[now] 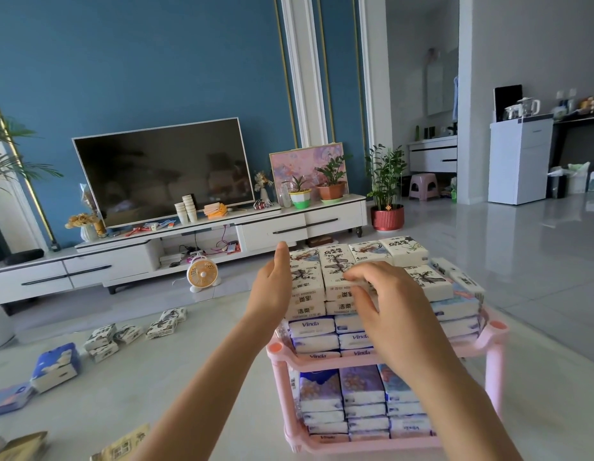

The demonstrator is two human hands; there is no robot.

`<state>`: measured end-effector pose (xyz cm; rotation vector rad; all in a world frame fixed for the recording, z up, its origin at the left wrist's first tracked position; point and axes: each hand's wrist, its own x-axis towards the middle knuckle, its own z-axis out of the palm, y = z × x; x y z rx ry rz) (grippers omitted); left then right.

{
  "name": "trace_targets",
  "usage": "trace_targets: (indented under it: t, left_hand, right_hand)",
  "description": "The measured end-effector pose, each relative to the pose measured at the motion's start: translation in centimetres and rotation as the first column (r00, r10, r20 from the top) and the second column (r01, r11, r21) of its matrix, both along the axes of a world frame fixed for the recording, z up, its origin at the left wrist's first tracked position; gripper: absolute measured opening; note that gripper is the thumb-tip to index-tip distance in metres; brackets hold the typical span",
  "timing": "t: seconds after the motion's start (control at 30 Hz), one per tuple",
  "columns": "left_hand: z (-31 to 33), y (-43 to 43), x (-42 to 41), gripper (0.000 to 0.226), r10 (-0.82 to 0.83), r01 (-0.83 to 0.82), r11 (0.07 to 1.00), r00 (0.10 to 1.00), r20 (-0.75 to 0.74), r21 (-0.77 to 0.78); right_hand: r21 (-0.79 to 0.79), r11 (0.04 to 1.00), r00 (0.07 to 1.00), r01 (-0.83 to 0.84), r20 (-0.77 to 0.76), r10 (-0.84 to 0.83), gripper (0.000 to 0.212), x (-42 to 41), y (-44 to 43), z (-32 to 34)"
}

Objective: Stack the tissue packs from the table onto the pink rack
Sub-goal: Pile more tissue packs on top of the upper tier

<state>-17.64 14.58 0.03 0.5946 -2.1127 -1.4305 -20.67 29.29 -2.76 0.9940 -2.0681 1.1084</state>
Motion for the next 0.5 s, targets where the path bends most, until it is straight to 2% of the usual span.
trace_targets:
  t: [0.13, 0.23, 0.3, 0.4, 0.5]
  left_hand:
    - [-0.1, 0.1, 0.1, 0.065, 0.014, -0.013, 0.999, 1.000, -0.021, 0.047]
    - [-0.4, -0.2, 0.3, 0.069, 0.002, 0.005, 0.991, 0.999, -0.052, 0.134]
    - [-0.2, -0.3, 0.0, 0.068, 0.009, 0.001, 0.988, 0.998, -0.066, 0.153]
    - [-0.3, -0.5, -0.8, 0.074, -0.054, 0.058, 0.994, 0.997, -0.046, 0.090]
    - [-0.5, -0.5, -1.1, 0.080, -0.010, 0.010, 0.999, 1.000, -0.007, 0.054]
  right_hand:
    - [-0.068, 0.997, 0.999, -0.022, 0.032, 0.024, 0.031, -0.4, 1.2, 1.0]
    - [-0.263, 0.962, 0.978, 0.076, 0.207, -0.021, 0.029, -2.4, 3.8, 2.9]
    - [-0.312, 0.938, 0.943, 0.149, 0.330, -0.040, 0.032, -4.0, 5.1, 3.8]
    - [-0.139, 0.976, 0.894, 0.167, 0.438, -0.091, 0.039, -5.0, 5.5, 3.6]
    - [-0.038, 0.991, 0.860, 0.131, 0.502, -0.094, 0.032, -5.0, 5.1, 3.1]
